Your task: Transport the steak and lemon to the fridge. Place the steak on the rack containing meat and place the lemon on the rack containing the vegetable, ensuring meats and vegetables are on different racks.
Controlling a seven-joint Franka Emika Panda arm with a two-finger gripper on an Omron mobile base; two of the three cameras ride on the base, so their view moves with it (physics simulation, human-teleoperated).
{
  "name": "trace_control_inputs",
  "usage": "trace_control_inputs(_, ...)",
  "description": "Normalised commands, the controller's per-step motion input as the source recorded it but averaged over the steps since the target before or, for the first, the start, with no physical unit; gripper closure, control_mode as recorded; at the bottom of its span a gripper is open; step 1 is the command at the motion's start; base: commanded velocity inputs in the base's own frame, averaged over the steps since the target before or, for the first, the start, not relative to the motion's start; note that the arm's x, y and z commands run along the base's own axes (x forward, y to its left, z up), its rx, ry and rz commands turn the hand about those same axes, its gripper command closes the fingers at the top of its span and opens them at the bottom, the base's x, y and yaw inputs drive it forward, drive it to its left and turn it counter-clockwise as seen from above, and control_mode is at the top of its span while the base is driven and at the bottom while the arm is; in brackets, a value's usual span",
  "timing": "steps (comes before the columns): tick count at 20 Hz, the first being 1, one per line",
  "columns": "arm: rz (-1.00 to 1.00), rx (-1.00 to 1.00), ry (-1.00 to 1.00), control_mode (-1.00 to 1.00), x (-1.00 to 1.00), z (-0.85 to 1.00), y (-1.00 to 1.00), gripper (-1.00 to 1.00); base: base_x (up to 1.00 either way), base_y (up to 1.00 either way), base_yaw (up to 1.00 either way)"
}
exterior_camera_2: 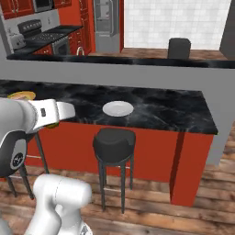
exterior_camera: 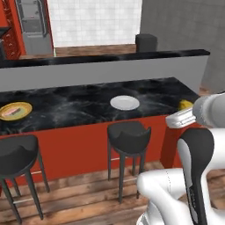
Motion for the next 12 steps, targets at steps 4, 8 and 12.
trace_control_inputs(4,0.00,0.00,0.00,1.00,0.00,0.00,0.00,1.00,0.00,-1.00,0.00)
trace_control_inputs(8,0.00,0.00,0.00,1.00,0.00,0.00,0.00,1.00,0.02,-1.00,0.00)
trace_control_inputs(12,0.00,0.00,0.00,1.00,0.00,0.00,0.00,1.00,0.01,-1.00,0.00)
